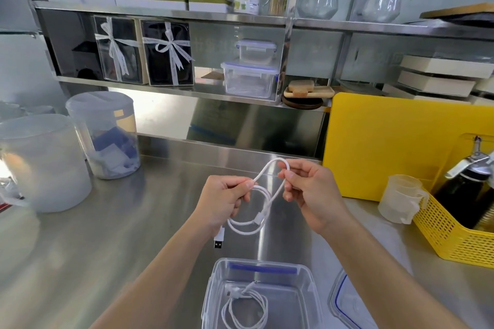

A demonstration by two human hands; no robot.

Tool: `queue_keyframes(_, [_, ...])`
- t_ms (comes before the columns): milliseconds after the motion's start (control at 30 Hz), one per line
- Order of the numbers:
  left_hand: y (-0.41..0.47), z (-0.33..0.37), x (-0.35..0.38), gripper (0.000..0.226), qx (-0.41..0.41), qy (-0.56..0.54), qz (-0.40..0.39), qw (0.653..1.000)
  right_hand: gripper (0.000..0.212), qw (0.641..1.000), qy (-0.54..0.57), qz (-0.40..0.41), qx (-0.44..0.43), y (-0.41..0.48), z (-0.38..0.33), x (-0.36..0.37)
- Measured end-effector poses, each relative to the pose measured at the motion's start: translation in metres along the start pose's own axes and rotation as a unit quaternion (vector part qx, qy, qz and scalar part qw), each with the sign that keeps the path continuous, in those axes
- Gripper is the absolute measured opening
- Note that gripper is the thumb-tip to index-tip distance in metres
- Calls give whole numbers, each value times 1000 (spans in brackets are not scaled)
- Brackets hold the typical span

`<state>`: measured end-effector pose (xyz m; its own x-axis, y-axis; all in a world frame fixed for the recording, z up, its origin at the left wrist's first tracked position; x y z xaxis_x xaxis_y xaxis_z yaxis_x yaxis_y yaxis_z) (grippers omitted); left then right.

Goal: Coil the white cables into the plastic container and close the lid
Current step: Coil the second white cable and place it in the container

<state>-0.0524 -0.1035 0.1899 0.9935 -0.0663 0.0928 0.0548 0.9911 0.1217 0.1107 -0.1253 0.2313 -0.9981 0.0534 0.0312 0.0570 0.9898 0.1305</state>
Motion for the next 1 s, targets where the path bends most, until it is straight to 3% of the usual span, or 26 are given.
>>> queue_keyframes(133, [-3, -7, 2, 16, -13, -18, -4, 1000, 24, 994, 98, -6, 43, -1, 8, -1])
queue_keyframes(333, [0, -11, 10, 26, 29, 72, 6, 997, 23, 943, 307, -5, 126, 2, 17, 0])
queue_keyframes(433, [-1, -15, 11, 21, -15, -7, 3, 1000, 24, 973, 220, -7, 70, 1, 19, -2])
queue_keyframes(500, [-3, -18, 10, 20, -44, -65, 7, 997, 22, 999, 39, -8, -10, -1, 20, -6])
queue_keyframes(567, [-3, -19, 8, 19, -67, -111, 18, 991, 19, 989, -124, -28, -80, -2, 21, -7])
queue_keyframes(667, [-3, -17, 7, 19, -90, -144, 22, 985, 18, 962, -235, -64, -125, 0, 24, -6])
queue_keyframes(833, [-3, -14, 12, 19, -119, -191, 8, 974, 11, 948, -281, -66, -136, 0, 39, 2])
queue_keyframes(900, [-4, -13, 16, 19, -135, -211, -4, 968, 22, 971, -214, -46, -99, 0, 45, 2])
queue_keyframes(1000, [-8, -12, 25, 20, -162, -237, -39, 957, 41, 991, -72, -111, -28, -1, 50, 5])
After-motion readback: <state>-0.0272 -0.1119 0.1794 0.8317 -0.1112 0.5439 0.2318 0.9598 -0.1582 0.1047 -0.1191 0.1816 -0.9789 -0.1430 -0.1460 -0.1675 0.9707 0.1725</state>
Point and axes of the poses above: each hand's wrist, its own y-axis towards the middle knuckle, its own x-axis out of the palm, z = x × y, the point moved 3 cm from there along y, towards the middle knuckle, and after that the axes turned 2 degrees about -y, right-handed, at the moved point
